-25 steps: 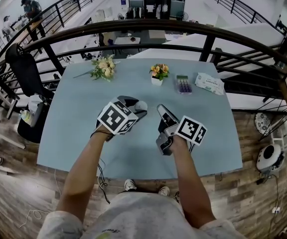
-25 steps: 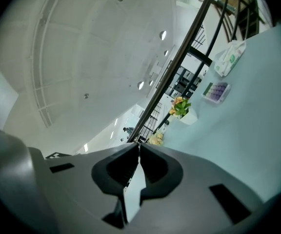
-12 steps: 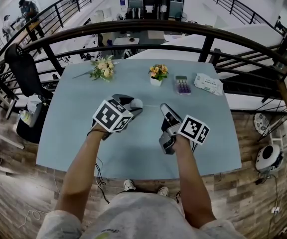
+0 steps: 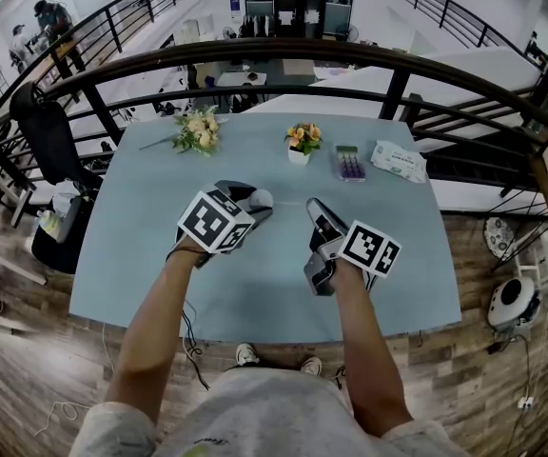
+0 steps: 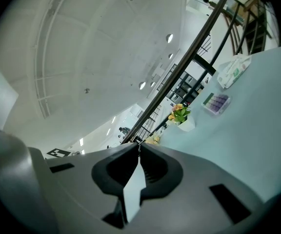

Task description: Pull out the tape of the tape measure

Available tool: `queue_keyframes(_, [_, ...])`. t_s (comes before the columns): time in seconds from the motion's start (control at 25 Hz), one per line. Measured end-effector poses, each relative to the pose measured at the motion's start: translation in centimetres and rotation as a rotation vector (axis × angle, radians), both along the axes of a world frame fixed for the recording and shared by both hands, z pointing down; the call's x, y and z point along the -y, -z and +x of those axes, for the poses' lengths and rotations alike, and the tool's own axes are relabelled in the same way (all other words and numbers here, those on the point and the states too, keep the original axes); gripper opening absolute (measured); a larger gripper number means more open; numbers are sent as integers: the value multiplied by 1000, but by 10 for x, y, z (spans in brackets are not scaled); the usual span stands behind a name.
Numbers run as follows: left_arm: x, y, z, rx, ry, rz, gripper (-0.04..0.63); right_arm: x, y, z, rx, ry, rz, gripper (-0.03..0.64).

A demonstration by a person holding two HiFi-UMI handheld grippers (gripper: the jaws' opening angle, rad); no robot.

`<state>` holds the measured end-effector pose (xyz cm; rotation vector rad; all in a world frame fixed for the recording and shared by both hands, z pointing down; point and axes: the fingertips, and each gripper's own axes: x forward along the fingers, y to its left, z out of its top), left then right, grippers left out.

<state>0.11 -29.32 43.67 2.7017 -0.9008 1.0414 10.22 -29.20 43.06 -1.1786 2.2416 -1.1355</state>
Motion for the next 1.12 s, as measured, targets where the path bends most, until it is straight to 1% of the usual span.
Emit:
queue_keyframes(0.2, [-2, 1, 0, 3, -3, -2, 212, -1, 2, 2, -9, -4, 4, 17])
queue_keyframes(0.36, [2, 0, -9, 31, 17, 10, 212, 2, 2, 17, -6, -57, -1, 17])
queue_keyframes(0.52, [8, 5, -22, 10, 52, 9, 212, 4, 4, 36, 10, -92, 3, 17])
queue_keyframes(0.68, [10, 6, -24, 11, 53, 12, 212, 6, 8, 37, -5, -92, 17, 17])
queue_keyframes(1.12, [9, 3, -26, 14, 57, 7, 212, 4, 7, 35, -22, -92, 14, 17])
